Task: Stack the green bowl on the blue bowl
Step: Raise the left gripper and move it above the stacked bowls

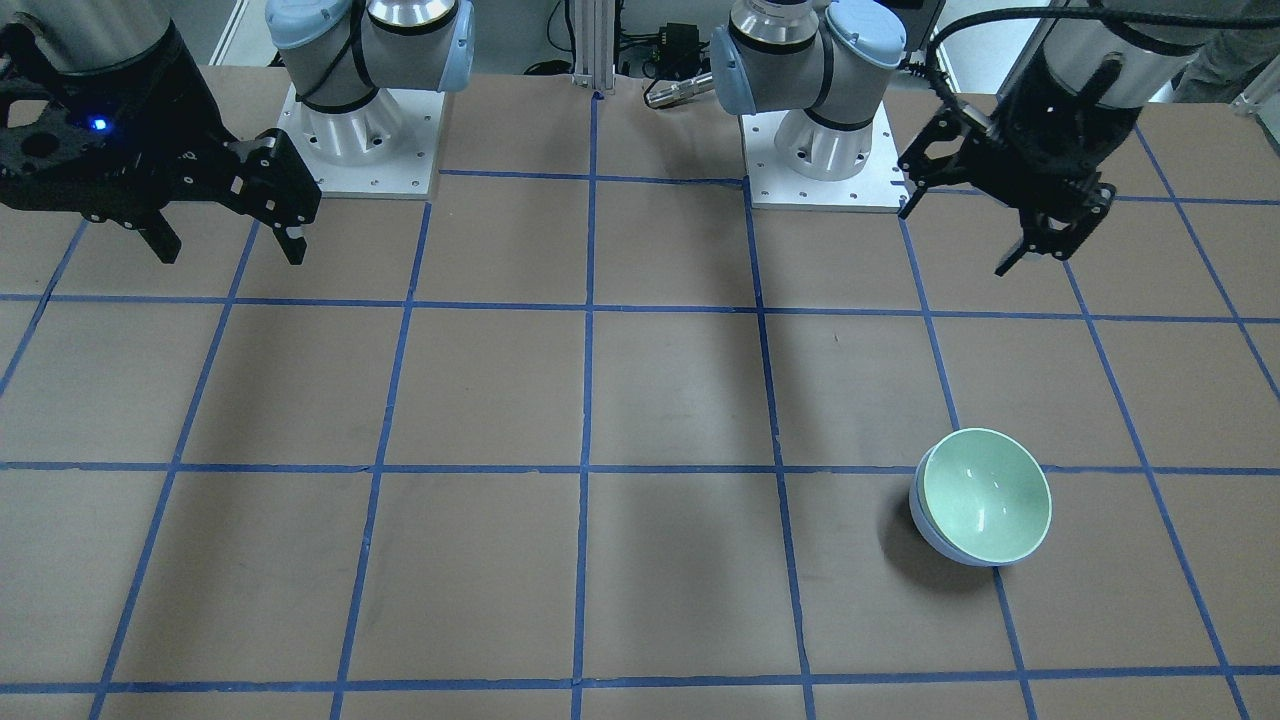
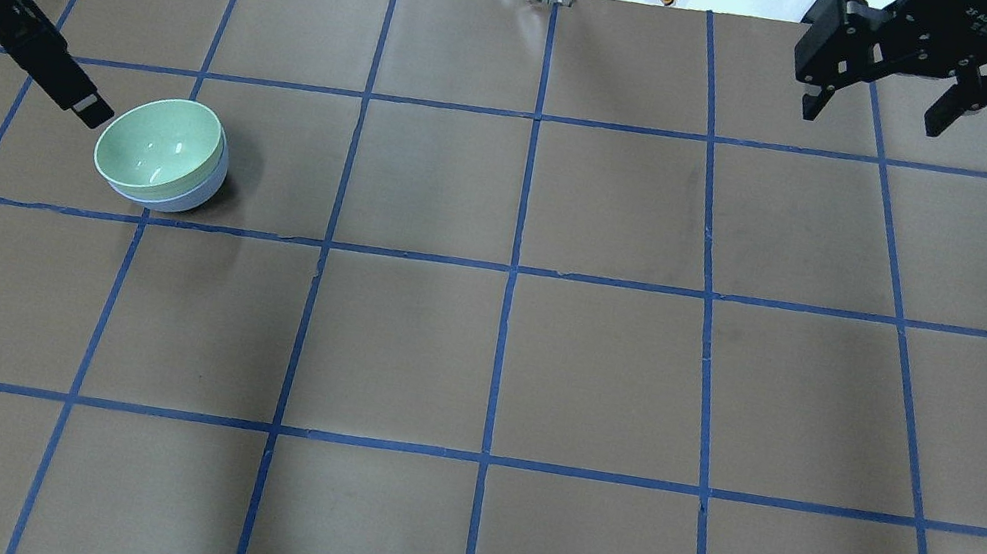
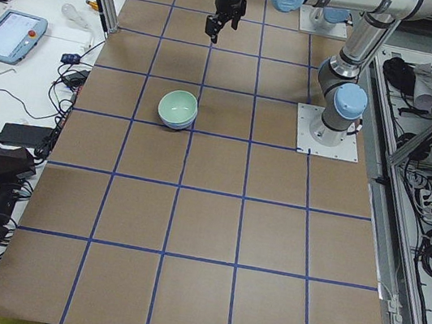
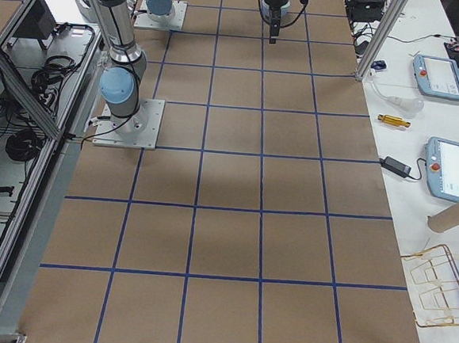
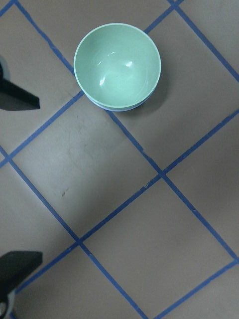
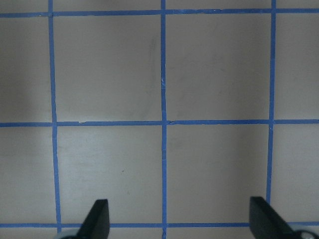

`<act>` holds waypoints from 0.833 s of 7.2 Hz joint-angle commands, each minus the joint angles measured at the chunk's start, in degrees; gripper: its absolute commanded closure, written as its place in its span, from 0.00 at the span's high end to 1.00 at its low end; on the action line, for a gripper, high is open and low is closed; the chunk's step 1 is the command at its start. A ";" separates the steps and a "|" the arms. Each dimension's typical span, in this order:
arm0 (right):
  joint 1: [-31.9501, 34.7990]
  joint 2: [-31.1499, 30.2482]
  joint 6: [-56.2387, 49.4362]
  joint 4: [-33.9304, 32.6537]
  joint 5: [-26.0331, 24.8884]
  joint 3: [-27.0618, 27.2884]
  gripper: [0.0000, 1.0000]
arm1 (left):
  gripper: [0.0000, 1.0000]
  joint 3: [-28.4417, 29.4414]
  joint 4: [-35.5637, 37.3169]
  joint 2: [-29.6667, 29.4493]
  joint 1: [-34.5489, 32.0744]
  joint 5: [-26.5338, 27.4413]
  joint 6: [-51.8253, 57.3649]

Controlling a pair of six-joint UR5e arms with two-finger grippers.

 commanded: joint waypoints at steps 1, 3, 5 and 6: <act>0.00 0.00 0.00 0.00 -0.02 0.00 1.00 | 1.00 -0.06 3.40 -1.78 -10.00 0.12 -24.65; 0.00 0.08 0.00 0.00 0.07 0.00 1.00 | 1.00 1.16 3.69 -2.76 -11.71 4.65 -36.15; 0.00 0.00 0.00 0.00 -0.02 0.00 1.00 | 1.00 2.13 3.87 -2.32 -10.31 5.83 -36.28; 0.00 0.00 0.00 0.00 0.07 0.00 1.00 | 1.00 3.62 4.13 -2.93 -9.61 5.66 -36.45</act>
